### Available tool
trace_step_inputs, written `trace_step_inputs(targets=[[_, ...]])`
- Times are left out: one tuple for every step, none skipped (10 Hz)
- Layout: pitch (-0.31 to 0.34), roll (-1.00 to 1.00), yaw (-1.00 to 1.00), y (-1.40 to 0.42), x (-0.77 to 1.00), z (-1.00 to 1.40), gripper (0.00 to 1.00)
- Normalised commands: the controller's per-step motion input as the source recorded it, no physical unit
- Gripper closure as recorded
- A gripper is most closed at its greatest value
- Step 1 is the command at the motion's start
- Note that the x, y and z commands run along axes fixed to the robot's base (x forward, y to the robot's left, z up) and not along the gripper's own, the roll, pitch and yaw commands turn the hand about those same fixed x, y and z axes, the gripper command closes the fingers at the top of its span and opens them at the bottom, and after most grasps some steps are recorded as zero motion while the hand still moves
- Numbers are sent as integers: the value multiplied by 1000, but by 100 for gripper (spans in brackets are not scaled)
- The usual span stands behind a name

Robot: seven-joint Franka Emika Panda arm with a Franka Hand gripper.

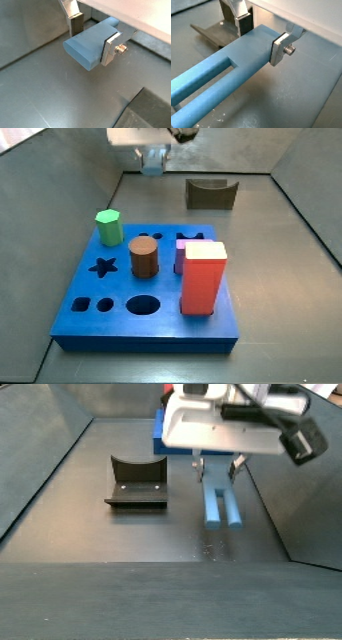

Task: Pick up the square-circle object. Move up. Rotate the square-circle object. Place the square-circle object on the fixture. Regrasp the square-circle object. Move to above the board. Insert the square-circle object.
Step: Place the square-circle object on the fixture.

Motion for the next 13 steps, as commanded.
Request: trace_step_inputs(targets=[[26,16,-10,2,-15,1000,100],[31,19,-12,2,-19,1000,100],[34,28,-15,6,-23,1000,100],[38,35,-17,10,-27,1000,100],[44,40,-18,13,-31,1000,100],[50,49,-20,16,-26,822,100],[58,54,-21,17,-20,660,100],[68,57,-21,18,-13,497,100],[81,61,-20,18,1,282,100],[659,87,98,-722,1000,-1,100],[644,95,112,-696,1000,-74,100],[536,114,109,-583,1000,-45,100],[388,129,81,-444,1000,-28,100]])
